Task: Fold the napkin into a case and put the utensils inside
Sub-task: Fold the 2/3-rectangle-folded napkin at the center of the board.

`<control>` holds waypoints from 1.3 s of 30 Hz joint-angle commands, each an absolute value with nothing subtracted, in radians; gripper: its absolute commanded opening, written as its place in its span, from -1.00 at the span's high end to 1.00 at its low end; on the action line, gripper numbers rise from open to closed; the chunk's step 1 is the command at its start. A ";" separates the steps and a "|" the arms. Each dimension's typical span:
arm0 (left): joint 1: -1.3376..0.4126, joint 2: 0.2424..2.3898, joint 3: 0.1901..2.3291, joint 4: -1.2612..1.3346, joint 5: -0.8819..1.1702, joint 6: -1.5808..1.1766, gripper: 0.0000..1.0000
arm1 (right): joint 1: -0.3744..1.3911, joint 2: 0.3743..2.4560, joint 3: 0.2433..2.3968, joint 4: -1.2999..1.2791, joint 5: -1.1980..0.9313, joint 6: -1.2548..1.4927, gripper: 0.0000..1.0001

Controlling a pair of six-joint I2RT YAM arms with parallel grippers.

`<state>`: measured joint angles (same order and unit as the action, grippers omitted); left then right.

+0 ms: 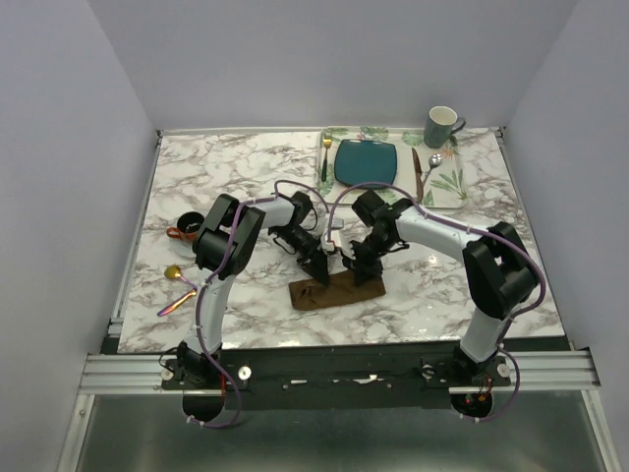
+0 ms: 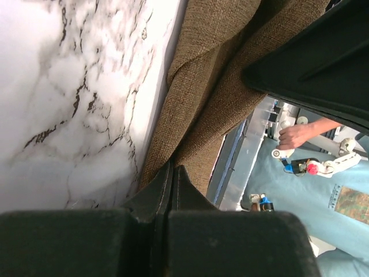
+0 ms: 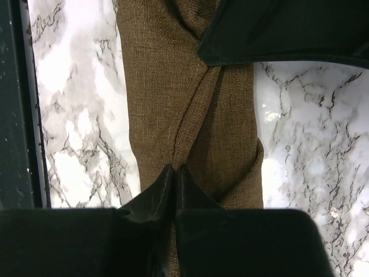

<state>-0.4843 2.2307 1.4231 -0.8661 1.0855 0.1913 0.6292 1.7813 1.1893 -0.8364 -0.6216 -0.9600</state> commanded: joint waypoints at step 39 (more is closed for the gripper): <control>-0.166 1.528 0.990 -0.588 1.016 0.236 0.02 | 0.640 2.040 1.361 -1.020 -0.747 -0.514 0.99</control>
